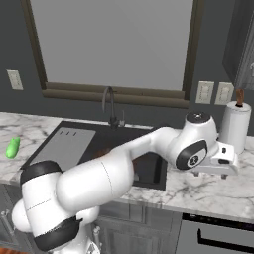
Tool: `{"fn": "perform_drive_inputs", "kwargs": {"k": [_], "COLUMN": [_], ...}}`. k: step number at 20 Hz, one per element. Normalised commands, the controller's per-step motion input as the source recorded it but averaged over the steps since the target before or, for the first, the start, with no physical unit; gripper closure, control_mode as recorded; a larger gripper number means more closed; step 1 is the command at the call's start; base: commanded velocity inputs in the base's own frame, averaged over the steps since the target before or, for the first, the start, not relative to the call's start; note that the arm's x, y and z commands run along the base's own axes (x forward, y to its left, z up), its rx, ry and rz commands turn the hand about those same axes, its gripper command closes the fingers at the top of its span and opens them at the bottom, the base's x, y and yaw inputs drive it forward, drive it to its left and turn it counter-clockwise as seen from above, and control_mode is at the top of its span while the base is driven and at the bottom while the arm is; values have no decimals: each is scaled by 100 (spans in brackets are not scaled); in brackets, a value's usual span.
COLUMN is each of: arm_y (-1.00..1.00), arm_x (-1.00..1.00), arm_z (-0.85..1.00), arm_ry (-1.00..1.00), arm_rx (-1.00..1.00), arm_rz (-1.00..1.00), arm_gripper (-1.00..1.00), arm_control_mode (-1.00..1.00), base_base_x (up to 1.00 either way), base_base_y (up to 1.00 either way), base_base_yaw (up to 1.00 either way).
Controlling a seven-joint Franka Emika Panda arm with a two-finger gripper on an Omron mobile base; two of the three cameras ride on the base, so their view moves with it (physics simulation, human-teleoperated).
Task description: Remove the corn and carrot from the sink. Then move the bowl and cup from the counter to the sink for washing.
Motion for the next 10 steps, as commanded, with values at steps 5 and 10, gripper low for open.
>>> {"fn": "perform_drive_inputs", "kwargs": {"k": [5,10], "arm_y": [-23,-18], "arm_x": [-5,-3], "arm_z": [-6,-11], "arm_ry": [-10,-13], "arm_rx": [0,0], "arm_rz": [0,0], "arm_gripper": [-100,-100], "arm_control_mode": [-100,-100], "base_base_x": [0,0], "base_base_y": [0,0], "base_base_yaw": [0,0]}}
